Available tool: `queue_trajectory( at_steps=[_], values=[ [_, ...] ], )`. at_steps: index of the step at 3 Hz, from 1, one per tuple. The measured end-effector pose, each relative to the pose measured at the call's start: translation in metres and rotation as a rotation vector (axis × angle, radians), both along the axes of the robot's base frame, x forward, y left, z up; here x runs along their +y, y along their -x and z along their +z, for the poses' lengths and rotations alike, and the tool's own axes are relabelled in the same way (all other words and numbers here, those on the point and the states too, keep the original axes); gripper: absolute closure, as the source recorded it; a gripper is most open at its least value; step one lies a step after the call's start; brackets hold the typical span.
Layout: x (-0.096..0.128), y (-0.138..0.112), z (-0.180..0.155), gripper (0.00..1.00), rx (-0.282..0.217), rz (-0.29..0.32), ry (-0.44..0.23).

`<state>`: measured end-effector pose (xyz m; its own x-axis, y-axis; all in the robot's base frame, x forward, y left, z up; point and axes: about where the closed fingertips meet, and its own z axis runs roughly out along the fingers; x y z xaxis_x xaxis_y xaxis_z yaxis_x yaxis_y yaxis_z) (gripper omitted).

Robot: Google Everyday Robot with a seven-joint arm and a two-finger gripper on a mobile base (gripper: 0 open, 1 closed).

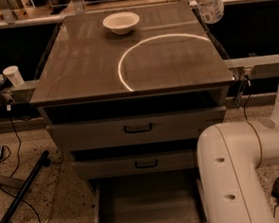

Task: Place blue plastic bottle into bottom drawer

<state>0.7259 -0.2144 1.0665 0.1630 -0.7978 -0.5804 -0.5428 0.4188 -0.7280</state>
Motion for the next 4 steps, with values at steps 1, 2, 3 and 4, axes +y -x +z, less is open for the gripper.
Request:
queue_trajectory(
  at_steps=[1,2,3,4],
  values=[
    [0.0039,0.0012,-0.0029,1.00,0.009,0.015,-0.085],
    [0.0051,-0.0008,-0.0029,1.00,0.008,0.020,-0.100],
    [0.0076,-0.0047,-0.0032,1.00,0.007,0.028,-0.130],
    [0.0030,0.0018,0.0033,1.00,0.001,0.033,-0.227]
  ],
)
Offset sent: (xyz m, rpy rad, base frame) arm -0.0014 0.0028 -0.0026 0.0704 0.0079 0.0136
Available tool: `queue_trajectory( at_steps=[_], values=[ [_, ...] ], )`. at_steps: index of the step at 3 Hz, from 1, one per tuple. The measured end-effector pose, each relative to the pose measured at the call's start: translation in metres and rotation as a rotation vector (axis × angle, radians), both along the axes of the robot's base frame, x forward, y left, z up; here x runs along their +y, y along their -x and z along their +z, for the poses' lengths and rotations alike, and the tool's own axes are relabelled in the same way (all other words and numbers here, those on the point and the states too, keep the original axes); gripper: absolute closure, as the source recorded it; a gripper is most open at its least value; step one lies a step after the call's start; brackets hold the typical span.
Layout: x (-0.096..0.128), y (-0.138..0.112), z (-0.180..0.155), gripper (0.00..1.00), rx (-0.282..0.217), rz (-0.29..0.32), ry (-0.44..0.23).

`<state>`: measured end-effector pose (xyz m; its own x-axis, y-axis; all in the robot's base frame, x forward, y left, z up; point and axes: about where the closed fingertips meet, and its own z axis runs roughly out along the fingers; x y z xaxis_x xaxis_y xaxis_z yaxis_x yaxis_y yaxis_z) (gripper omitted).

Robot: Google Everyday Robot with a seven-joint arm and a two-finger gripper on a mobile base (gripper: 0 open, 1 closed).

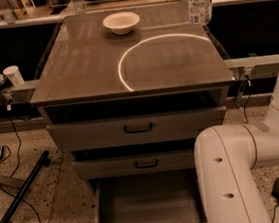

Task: Place blue plastic bottle into bottom drawer

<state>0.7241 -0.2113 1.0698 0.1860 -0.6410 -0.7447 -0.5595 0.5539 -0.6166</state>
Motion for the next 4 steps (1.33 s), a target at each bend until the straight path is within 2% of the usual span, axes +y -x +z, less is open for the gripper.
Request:
queue_trajectory(
  at_steps=[1,2,4],
  values=[
    [0.000,0.000,0.000,1.00,0.000,0.000,0.000],
    [-0.004,0.005,0.005,1.00,-0.022,-0.010,-0.033],
    [-0.025,0.040,0.019,1.00,-0.076,-0.095,-0.076]
  ],
)
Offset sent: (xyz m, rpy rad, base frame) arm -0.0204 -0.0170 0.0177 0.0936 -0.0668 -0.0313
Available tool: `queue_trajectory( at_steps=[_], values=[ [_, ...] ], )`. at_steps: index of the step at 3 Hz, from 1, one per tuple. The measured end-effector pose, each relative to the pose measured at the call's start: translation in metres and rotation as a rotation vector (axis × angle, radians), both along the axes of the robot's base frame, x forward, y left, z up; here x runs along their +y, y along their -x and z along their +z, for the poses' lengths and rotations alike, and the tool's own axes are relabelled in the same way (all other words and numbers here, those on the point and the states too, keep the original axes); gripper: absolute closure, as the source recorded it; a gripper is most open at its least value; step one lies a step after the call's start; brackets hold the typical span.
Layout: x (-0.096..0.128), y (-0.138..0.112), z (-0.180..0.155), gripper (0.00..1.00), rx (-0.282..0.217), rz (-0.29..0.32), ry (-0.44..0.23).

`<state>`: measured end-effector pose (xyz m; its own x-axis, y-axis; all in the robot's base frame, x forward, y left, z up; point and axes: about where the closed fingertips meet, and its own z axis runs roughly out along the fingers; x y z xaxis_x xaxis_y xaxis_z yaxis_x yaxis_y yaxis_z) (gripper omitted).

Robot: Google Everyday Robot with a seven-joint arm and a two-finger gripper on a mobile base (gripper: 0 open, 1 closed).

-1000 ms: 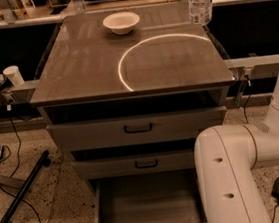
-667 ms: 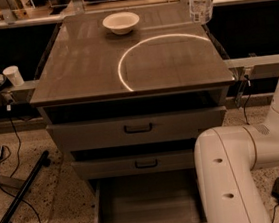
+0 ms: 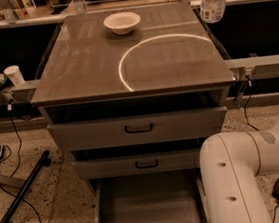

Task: Place blue plastic bottle into bottom drawer

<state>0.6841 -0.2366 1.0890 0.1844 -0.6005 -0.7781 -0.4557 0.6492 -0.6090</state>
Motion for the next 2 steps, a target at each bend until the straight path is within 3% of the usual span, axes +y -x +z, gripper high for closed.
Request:
queue_trajectory(
  at_steps=[2],
  values=[
    [0.0094,0.0053,0.0123,1.00,-0.041,0.004,-0.007]
  ],
)
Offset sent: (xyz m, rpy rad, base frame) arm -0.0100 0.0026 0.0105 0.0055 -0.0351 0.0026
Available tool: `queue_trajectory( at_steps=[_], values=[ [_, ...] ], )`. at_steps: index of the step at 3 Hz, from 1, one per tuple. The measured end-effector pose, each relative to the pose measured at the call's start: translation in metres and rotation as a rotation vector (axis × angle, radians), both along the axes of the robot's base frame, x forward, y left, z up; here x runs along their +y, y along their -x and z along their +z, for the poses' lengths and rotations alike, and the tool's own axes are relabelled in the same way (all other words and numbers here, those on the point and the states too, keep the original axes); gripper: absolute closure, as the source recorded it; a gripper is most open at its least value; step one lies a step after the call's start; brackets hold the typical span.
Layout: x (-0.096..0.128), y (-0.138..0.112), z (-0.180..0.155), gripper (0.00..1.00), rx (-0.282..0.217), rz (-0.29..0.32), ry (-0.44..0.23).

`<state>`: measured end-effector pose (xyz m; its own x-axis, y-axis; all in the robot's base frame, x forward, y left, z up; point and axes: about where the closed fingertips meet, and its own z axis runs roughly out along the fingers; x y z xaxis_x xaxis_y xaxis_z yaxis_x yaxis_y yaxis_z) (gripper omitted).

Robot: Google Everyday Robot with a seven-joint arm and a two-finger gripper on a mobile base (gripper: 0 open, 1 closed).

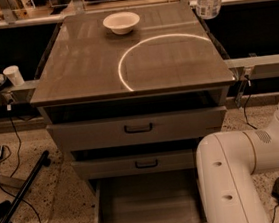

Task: Place blue plastic bottle into bottom drawer

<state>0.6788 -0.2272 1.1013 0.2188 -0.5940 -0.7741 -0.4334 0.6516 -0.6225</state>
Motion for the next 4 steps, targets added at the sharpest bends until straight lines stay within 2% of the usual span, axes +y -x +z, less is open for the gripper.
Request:
queue_trajectory(
  at_steps=[1,2,3,4],
  values=[
    [0.022,-0.059,0.002,1.00,-0.012,-0.016,-0.032],
    [0.042,-0.123,-0.005,1.00,0.004,-0.050,-0.042],
    [0.041,-0.152,-0.023,1.00,0.027,-0.099,-0.020],
    [0.043,-0.154,-0.027,1.00,0.026,-0.098,-0.010]
  ],
)
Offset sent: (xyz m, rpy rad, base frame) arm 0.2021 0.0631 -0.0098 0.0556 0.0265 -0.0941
